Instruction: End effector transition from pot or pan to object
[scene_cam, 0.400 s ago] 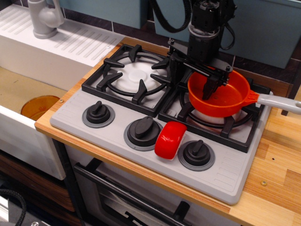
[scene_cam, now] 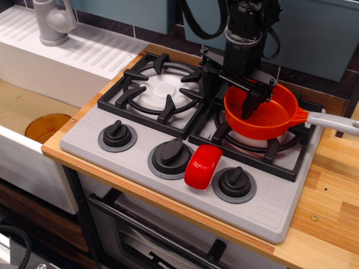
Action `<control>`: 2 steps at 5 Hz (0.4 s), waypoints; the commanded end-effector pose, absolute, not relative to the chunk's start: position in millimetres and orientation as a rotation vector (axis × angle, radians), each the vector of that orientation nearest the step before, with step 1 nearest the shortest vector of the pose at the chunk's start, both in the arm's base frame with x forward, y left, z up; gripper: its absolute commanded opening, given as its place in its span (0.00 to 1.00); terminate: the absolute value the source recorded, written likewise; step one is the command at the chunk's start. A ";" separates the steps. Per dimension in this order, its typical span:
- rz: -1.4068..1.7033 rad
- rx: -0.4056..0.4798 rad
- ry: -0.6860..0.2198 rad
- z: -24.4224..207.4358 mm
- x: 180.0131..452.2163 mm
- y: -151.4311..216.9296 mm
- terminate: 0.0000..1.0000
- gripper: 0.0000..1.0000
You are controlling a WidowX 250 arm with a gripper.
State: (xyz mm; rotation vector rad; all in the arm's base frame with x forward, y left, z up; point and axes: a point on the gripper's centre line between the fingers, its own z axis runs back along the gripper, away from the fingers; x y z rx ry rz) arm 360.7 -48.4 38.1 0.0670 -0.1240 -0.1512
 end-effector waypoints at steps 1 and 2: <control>-0.157 0.071 -0.119 85.4 354.9 -60.8 0.00 1.00; -0.157 0.072 -0.074 119.8 358.4 -65.4 0.00 1.00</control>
